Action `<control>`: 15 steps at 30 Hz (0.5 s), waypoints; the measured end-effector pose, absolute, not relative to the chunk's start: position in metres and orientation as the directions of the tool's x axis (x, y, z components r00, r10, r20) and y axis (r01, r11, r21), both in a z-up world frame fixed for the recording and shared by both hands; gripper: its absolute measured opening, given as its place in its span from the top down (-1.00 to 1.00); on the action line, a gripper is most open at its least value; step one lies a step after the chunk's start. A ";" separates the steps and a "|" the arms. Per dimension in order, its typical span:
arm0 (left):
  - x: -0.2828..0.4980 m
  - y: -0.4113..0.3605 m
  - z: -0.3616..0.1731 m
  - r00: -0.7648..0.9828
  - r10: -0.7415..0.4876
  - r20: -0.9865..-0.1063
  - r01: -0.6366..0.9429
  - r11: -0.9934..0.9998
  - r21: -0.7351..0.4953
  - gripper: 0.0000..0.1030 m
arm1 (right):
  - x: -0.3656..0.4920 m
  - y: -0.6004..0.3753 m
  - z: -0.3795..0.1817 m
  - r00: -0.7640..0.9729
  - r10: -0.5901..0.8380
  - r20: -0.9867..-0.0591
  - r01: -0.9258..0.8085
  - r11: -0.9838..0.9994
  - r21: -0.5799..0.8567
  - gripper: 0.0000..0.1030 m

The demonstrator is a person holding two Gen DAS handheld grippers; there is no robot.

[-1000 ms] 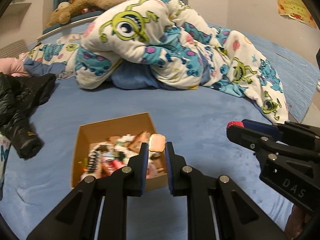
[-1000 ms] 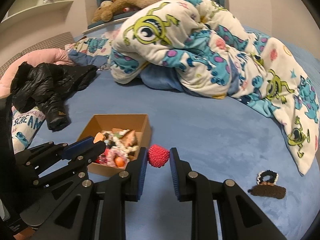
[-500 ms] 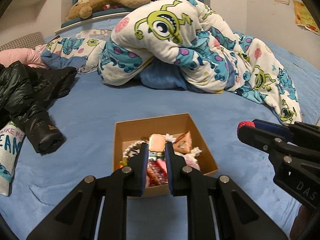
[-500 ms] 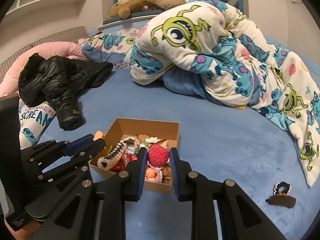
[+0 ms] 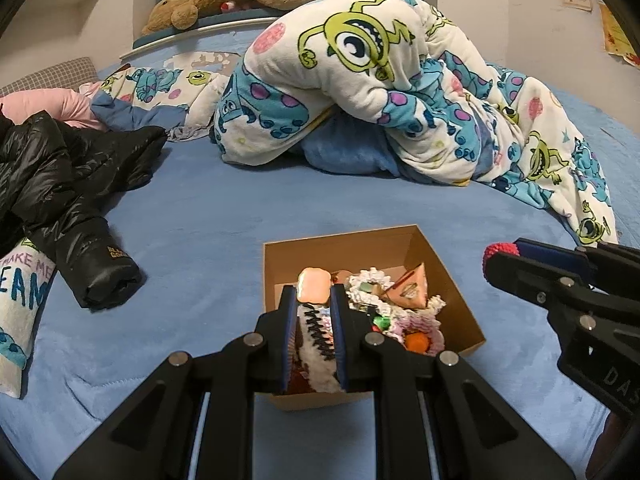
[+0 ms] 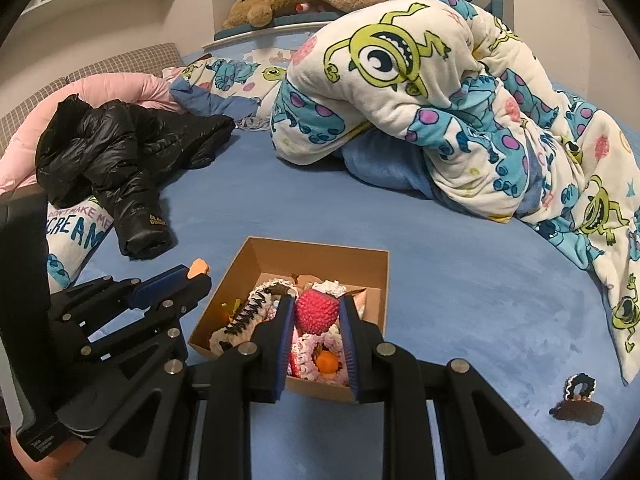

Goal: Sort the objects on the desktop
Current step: 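Carry the orange cube and red pompom over the cardboard box with both tools, then open the left tool to drop the orange cube while the right tool releases the red pompom into the box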

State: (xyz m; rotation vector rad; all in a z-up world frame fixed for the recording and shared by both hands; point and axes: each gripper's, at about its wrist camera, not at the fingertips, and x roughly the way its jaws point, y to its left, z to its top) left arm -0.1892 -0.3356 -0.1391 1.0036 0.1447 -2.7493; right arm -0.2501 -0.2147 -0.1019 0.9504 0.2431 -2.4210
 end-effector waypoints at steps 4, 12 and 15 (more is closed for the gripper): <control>-0.193 -0.340 -0.145 -0.739 -0.163 -0.653 0.229 -0.973 -0.017 0.67 | -0.252 -0.220 -0.107 -0.610 -0.406 -0.681 0.534 -0.845 0.026 0.56; -0.199 -0.345 -0.156 -0.727 -0.177 -0.663 0.249 -0.968 -0.014 0.66 | -0.257 -0.223 -0.117 -0.604 -0.396 -0.692 0.532 -0.846 0.019 0.56; -0.199 -0.346 -0.161 -0.722 -0.176 -0.669 0.249 -0.968 -0.014 0.66 | -0.259 -0.224 -0.121 -0.600 -0.394 -0.696 0.533 -0.846 0.020 0.56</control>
